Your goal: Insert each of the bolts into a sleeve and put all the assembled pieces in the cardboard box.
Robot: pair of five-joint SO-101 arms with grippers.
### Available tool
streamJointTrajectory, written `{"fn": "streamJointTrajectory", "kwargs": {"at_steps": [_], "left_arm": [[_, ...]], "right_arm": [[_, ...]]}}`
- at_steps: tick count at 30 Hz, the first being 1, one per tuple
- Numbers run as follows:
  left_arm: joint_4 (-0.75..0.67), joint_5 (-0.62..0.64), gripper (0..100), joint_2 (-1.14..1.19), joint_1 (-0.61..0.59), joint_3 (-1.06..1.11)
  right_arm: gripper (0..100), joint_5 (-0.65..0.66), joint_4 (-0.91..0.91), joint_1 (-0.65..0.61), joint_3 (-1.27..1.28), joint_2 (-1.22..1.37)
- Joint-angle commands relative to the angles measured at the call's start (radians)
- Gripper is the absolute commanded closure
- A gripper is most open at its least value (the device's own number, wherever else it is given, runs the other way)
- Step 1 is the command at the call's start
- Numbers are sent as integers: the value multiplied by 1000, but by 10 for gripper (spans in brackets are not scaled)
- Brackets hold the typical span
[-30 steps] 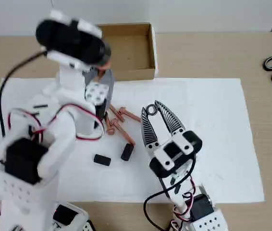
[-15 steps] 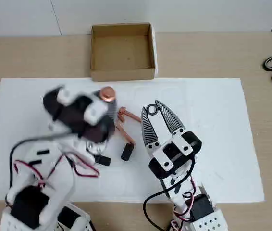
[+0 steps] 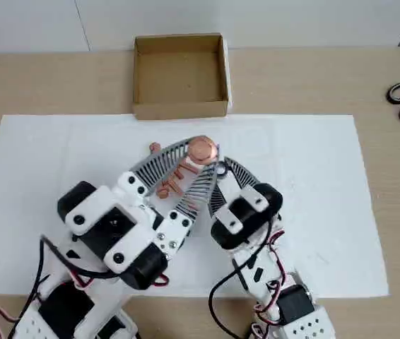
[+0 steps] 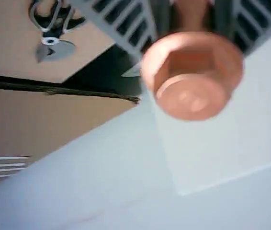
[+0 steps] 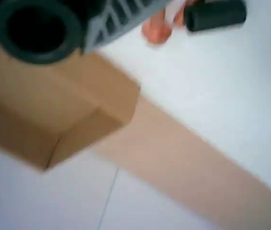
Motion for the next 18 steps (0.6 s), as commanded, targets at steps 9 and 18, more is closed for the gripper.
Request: {"fn": "streamJointTrajectory", "kwargs": {"at_steps": [9,18], "left_arm": [[26,127,995,9,-18,-44],[-23,127,995,14,-17,-36]], "right_arm": [[994,6,-269,-7,6,-12],[994,11,-306,-111,6,-12]]}}
